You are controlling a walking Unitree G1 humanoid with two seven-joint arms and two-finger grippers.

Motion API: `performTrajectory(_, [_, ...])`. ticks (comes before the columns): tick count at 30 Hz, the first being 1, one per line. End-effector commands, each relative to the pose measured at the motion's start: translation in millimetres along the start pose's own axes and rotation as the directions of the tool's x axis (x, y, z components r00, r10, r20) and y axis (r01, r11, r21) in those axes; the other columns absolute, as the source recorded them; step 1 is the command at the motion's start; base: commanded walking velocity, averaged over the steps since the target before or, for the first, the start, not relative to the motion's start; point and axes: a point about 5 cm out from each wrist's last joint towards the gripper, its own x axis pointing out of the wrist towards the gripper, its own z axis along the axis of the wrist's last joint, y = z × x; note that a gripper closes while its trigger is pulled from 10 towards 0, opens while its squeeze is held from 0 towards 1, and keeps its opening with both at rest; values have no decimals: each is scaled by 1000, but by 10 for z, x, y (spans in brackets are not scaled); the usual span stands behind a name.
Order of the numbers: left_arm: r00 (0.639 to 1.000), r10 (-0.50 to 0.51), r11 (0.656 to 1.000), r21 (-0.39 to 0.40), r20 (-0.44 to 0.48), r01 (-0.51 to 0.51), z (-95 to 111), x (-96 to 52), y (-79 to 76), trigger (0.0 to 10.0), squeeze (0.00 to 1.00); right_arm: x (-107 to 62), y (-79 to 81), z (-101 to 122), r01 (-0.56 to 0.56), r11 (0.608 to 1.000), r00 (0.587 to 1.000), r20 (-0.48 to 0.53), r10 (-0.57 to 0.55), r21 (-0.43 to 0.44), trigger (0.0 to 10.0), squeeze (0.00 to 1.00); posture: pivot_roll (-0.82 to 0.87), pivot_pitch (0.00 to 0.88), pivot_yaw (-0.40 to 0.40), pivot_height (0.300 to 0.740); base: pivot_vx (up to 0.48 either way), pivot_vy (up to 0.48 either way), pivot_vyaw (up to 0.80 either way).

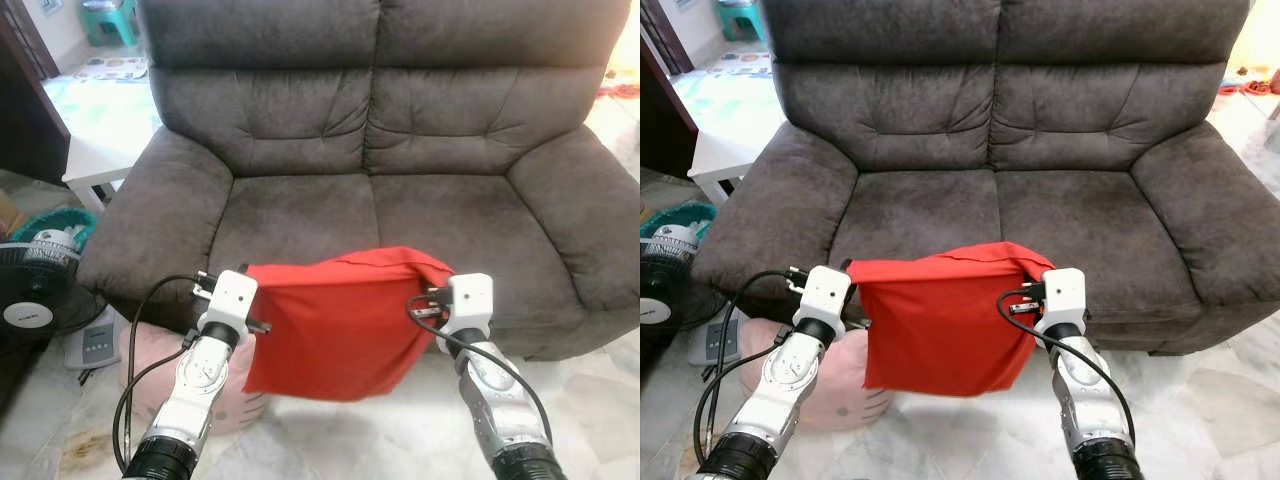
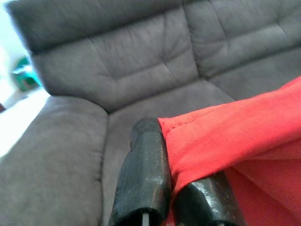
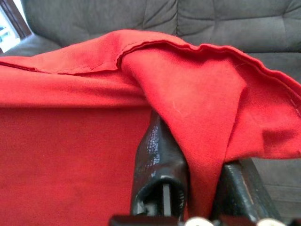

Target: Move the pillow to the sofa from floor

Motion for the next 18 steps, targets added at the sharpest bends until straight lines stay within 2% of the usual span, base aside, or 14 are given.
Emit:
performTrajectory(1, [989, 116, 993, 14, 96, -118, 205, 44, 219, 10000, 0, -4, -94, 122, 51, 998, 996, 68, -53, 23, 10000, 0, 131, 66, -21, 740, 0, 0, 0])
performTrajectory(3, [987, 102, 989, 90, 124, -114, 239, 35, 232, 10000, 0, 1, -65, 141, 53, 998, 994, 89, -56, 31, 10000, 0, 131, 58, -17, 740, 0, 0, 0])
performTrajectory(5, [987, 107, 989, 91, 123, -118, 227, 28, 238, 10000, 0, 5, -50, 145, 56, 998, 993, 98, -60, 43, 10000, 0, 128, 52, -15, 740, 0, 0, 0])
performTrajectory(18, [991, 81, 993, 82, 106, -89, 255, 111, 148, 10000, 0, 12, -4, 210, 40, 998, 990, 133, -45, 40, 10000, 0, 112, 15, -8, 740, 0, -284, 0])
